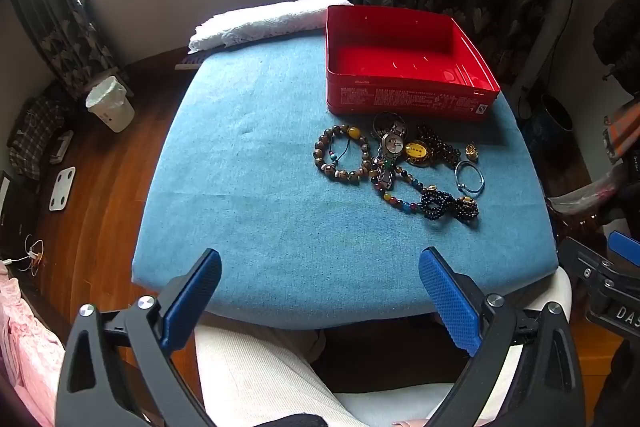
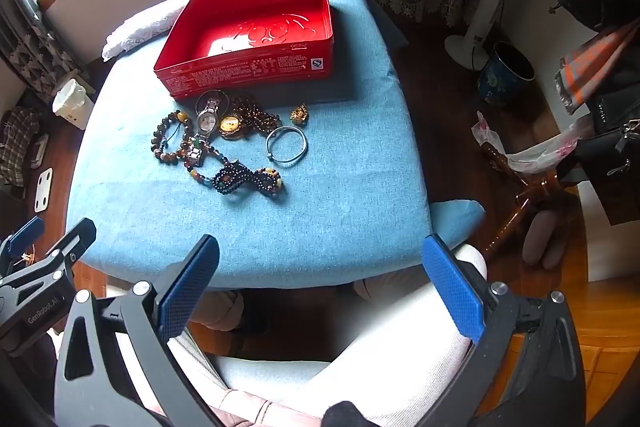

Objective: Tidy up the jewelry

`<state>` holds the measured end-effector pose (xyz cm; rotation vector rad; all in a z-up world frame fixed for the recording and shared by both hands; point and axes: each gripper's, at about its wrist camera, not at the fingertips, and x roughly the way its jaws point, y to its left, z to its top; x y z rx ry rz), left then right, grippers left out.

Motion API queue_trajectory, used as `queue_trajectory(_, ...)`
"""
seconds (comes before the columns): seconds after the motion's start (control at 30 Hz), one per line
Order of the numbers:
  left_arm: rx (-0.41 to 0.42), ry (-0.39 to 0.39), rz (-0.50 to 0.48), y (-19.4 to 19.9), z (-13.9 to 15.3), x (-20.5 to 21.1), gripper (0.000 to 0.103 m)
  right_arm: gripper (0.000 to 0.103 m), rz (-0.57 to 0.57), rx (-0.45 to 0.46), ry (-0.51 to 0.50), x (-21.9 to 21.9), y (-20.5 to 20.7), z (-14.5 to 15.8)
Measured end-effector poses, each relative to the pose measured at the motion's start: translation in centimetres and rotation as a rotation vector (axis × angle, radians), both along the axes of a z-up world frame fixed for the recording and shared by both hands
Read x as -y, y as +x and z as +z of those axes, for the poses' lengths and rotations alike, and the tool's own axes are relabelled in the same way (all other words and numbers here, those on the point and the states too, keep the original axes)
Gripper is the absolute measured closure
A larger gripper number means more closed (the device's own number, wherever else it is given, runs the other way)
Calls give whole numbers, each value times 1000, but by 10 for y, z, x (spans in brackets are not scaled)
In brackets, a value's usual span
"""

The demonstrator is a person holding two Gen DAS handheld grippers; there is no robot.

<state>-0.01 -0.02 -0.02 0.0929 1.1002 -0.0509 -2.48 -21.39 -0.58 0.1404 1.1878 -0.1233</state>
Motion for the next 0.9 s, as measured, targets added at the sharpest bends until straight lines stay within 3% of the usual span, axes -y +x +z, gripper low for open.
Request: queue_trajectory(0.9,-2,-1,-1,0,0,0,6,5,0,-1,1,-1,1,-1)
